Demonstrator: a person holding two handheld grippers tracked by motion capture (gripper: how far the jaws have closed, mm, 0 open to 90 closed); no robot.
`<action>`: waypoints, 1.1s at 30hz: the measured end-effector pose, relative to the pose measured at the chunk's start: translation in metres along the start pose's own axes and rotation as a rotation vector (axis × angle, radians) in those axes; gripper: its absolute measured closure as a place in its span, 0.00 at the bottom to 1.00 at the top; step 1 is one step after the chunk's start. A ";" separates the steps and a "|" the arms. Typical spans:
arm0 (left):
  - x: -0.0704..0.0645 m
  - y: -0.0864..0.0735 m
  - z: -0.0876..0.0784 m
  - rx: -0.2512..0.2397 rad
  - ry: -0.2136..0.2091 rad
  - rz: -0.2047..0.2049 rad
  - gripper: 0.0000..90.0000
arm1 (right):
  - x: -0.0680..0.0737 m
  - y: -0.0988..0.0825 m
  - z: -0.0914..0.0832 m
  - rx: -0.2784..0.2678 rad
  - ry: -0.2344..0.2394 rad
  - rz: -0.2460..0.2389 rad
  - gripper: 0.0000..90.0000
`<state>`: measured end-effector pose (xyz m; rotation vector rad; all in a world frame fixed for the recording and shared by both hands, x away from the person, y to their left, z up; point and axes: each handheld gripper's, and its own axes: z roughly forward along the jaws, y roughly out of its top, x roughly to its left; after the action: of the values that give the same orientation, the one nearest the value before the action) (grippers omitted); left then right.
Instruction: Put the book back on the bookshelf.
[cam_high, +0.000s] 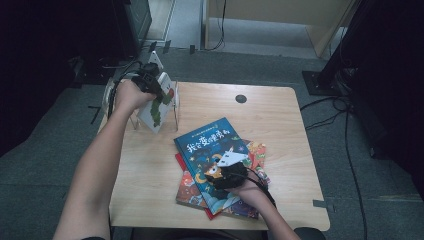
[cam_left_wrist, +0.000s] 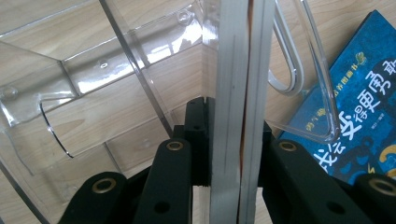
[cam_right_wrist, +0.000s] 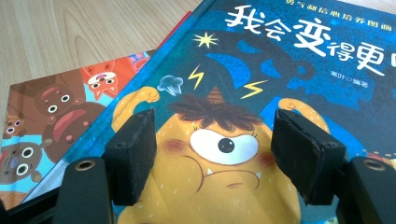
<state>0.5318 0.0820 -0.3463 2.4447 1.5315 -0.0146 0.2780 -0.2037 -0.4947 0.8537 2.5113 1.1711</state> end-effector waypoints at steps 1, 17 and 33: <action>0.000 0.000 0.000 0.002 0.001 0.000 0.87 | 0.000 0.000 0.000 0.000 0.000 0.000 0.35; 0.004 -0.006 0.009 -0.018 -0.017 -0.012 0.87 | 0.000 0.000 0.000 0.001 -0.001 0.001 0.35; 0.001 -0.005 0.016 -0.003 0.002 -0.003 0.86 | 0.000 0.000 0.000 0.000 -0.002 0.001 0.35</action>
<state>0.5297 0.0820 -0.3630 2.4414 1.5345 -0.0106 0.2781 -0.2037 -0.4947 0.8555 2.5101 1.1700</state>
